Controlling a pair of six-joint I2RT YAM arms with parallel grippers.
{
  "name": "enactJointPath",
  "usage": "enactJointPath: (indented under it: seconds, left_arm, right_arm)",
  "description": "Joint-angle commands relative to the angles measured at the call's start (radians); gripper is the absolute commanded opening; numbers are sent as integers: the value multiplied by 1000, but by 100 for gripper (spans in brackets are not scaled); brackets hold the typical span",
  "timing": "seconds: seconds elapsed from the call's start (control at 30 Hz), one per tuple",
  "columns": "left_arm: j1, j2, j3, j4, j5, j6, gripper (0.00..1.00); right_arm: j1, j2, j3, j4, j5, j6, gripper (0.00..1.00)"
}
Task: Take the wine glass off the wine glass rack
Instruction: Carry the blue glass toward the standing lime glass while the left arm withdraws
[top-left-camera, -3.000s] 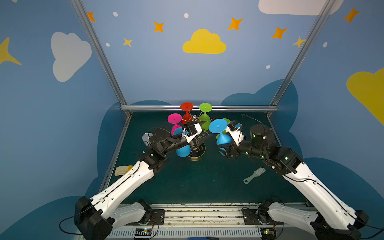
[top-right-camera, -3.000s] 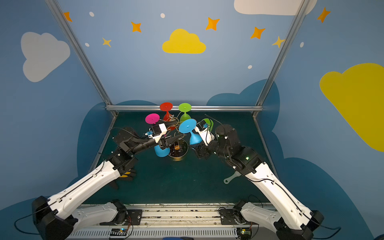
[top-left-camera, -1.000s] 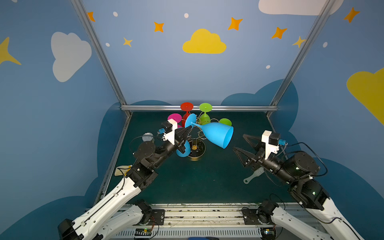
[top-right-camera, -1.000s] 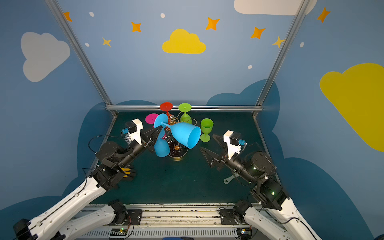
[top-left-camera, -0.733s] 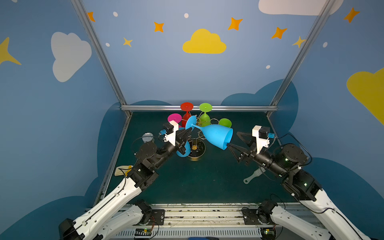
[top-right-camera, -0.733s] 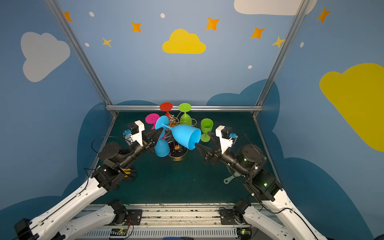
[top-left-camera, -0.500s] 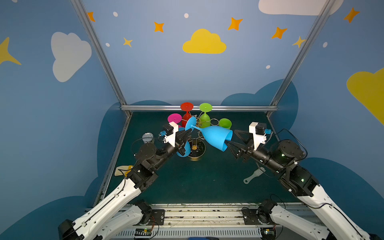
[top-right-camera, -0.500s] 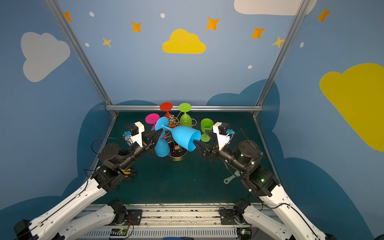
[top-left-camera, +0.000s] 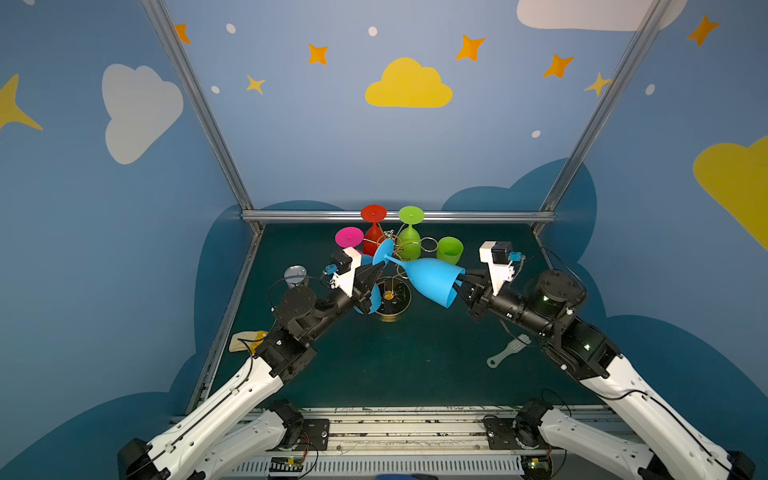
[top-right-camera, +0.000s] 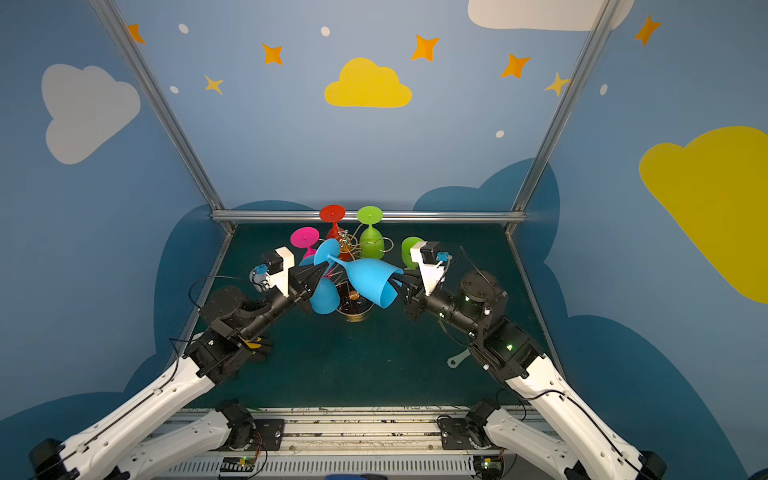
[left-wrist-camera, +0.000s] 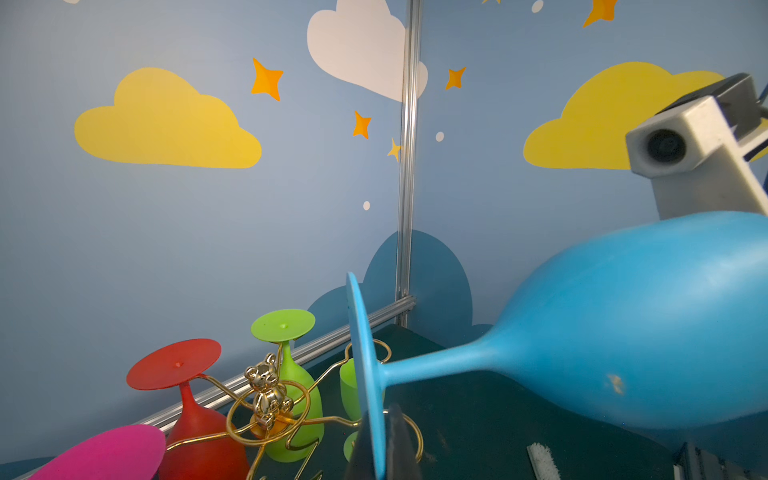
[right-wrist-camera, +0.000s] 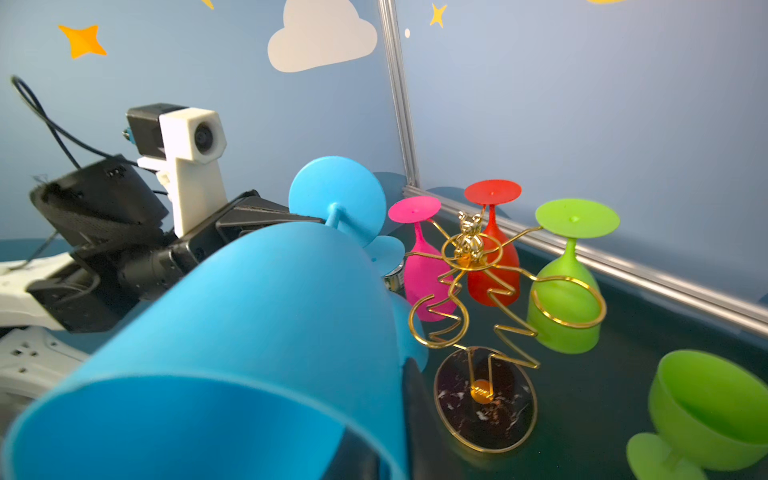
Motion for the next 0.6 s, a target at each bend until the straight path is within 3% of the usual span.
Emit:
enactJointPath:
  seconds: [0.0, 0.1, 0.2, 0.57]
  left_arm:
    - [0, -12, 4, 22, -3, 3, 16]
    - [0, -22, 3, 22, -17, -1, 51]
    - [-1, -40, 2, 17, -42, -2, 71]
    - [2, -181, -26, -12, -283, 118, 90]
  right_arm:
    - [-4, -15, 16, 17, 8, 4, 0]
    - [-5, -37, -1, 23, 28, 3, 0]
    - [-6, -67, -11, 9, 73, -13, 0]
    - [-19, -277, -50, -211, 360, -120, 0]
